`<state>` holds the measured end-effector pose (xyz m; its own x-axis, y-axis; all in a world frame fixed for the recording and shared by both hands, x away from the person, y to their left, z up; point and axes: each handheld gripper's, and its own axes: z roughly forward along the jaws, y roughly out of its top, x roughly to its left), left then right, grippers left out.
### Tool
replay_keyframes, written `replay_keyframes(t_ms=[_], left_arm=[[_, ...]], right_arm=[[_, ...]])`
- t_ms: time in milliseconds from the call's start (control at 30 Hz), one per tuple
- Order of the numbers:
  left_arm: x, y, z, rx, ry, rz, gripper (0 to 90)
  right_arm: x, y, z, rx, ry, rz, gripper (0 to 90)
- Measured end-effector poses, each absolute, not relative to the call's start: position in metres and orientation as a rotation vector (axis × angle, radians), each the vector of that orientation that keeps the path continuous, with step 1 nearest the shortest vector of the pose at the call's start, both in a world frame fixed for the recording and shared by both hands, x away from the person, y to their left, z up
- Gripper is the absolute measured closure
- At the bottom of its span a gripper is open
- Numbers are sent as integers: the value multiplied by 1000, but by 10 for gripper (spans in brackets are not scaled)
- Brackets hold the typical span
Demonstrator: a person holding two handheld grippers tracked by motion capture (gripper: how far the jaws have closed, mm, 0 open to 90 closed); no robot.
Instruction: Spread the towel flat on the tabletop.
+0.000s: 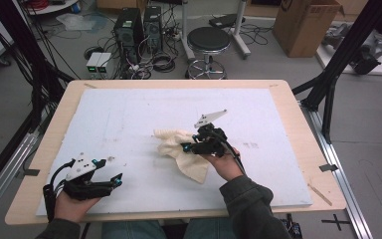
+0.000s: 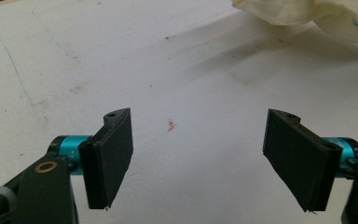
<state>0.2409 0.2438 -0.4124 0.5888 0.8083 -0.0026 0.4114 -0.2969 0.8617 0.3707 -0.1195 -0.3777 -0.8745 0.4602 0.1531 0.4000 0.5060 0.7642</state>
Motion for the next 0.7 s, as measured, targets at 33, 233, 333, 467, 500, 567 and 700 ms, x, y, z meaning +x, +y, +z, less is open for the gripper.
replay_keyframes(t_ms=[33,233,333,467,500,567,700], left_arm=[[241,244,-412,1920,975,559,248],[241,244,-412,1917,975,558,248],[241,244,-412,1918,973,557,248],[242,245,-412,1917,974,552,248],[242,245,-412,1921,973,551,247],[242,245,-413,1917,975,551,248],[243,244,-413,1923,968,550,248]], right_arm=[[371,-117,-377,760,2672,1325,707],[372,-96,-385,783,2710,1323,684],[376,-80,-398,791,2734,1272,668],[381,-69,-412,815,2755,1227,647],[383,-66,-416,830,2761,1218,642],[386,-64,-420,845,2779,1218,607],[389,-68,-418,871,2763,1256,451]])
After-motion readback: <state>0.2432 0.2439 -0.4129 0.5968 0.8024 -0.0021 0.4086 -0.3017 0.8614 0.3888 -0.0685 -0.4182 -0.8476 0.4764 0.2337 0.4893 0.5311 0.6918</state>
